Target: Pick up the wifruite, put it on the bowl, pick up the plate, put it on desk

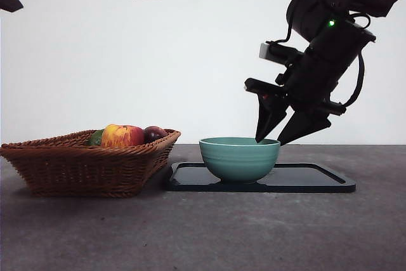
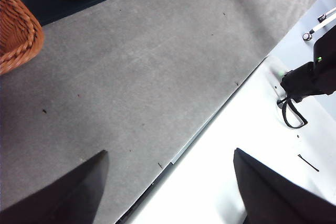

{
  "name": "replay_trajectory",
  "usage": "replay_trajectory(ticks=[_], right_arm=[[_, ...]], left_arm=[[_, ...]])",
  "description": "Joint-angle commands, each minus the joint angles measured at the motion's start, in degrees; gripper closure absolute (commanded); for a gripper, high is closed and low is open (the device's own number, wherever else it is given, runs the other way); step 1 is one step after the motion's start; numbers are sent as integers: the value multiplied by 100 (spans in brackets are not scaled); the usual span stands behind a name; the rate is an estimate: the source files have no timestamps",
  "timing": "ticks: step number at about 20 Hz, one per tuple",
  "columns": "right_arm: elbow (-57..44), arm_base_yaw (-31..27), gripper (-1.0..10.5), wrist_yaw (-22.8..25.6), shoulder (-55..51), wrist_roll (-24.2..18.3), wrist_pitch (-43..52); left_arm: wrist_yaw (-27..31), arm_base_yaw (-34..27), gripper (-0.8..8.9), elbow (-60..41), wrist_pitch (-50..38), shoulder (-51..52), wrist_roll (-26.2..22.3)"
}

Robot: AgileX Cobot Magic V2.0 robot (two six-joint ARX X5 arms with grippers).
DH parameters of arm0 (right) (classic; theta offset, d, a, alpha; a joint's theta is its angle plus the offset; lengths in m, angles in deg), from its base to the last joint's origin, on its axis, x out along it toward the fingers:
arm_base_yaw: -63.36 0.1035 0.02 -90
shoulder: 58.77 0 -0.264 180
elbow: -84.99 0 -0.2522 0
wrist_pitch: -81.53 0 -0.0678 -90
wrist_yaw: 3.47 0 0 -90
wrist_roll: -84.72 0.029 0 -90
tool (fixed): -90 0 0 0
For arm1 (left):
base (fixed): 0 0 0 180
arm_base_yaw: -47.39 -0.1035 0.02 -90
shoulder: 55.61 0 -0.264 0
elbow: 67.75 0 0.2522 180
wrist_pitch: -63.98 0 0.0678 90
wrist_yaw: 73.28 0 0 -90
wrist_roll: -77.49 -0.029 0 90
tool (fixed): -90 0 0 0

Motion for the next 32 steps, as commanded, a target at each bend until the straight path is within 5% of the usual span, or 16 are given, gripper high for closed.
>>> replay_trajectory(ticks=[1,10,18,27,32], right_arm=[[129,22,716,109,-323,35,-37],[129,35,716,-350,-3174,-4,-1908],[37,254,716,-369,-4693,-177,-3554],[-1742,647,716,-446,-6271,2,-3595],[-1912,645,716,-481,-6526,4,-3554]], left_arm=[[-28,22,439,44,-63,-17,-46],[-28,22,439,44,-68,-17,-48],[-28,22,439,44,-101,-17,-48],[-28,22,439,44,-144,-17,-52],[-28,22,439,44,-234,-17,-50]])
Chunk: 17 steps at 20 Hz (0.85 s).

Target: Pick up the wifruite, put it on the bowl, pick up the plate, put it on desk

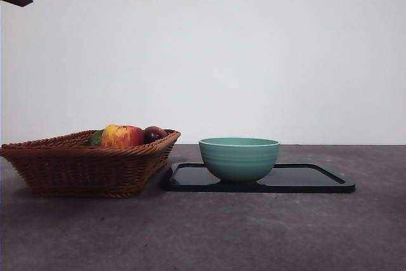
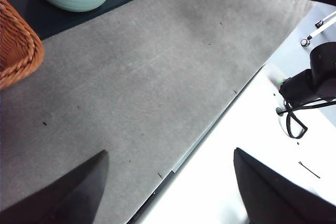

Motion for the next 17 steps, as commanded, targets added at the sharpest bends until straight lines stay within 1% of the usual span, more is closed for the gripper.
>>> replay_trajectory(ticks=[1,12,17], right_arm=[[37,39,716,-13,26,57,96],[37,37,717,-11,28,52,94],[37,39,716,-13,28,52,94]], left_arm=[[-28,22,439,44,-37,-15,-50],[-28,22,439,44,-87,-15,-46],[50,22,441,81,-811,-170,74]])
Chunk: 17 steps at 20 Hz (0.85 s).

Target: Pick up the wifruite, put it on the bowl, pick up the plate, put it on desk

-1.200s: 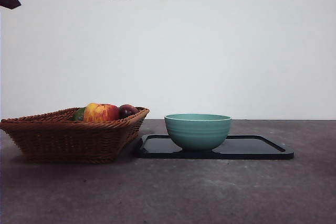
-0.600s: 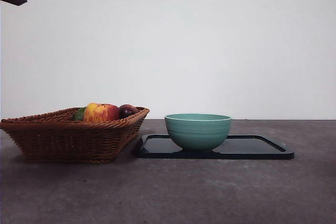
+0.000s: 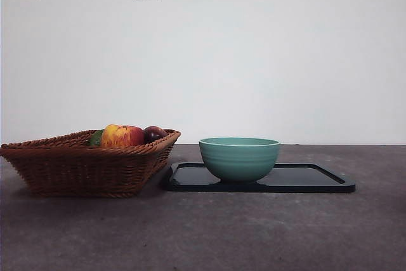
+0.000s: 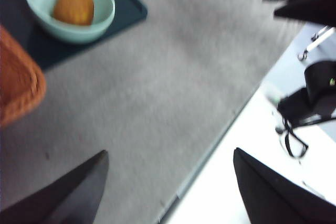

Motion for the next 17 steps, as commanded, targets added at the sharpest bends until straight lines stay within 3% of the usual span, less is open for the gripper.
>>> replay_trajectory(ticks=[1,9,17], right_arm=[[37,39,716,-7,24,46,55],[37,39,716,-9,24,46,48],[37,37,716,-7,24,46,-13]], left_arm=[[111,22,441,144,-376,-289,105],[498,22,440,1753,-774,-2590,-540],[503,22,441,3672,-885,-5051,-1139]])
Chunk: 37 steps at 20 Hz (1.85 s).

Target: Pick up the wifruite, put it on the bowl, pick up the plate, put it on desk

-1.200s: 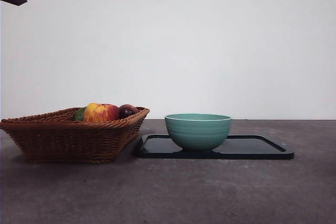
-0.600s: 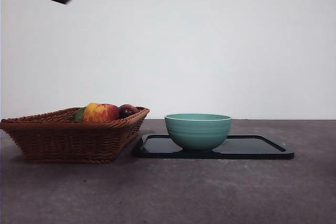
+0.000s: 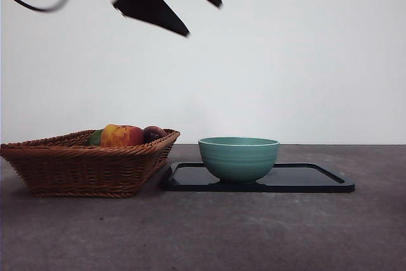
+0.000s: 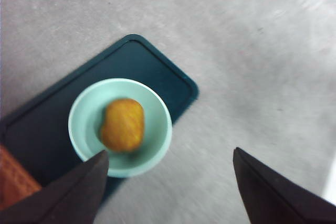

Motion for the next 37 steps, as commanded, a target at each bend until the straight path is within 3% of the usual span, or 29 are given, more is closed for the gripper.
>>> replay_trajectory(ticks=[1,12,18,37], right_arm=[[37,37,716,-7,24,46,26],[37,37,716,0,28,48,2],[37,37,717,0,28,48,2],[37,37,717,28,28,48,4]], left_arm=[[13,24,441,450,-129,-649,-280],[15,90,442,898,-929,-2194,-640],[313,216,442,898,-1174,-2728,-903],[684,356,442,898,-1174,-3095,-1241]])
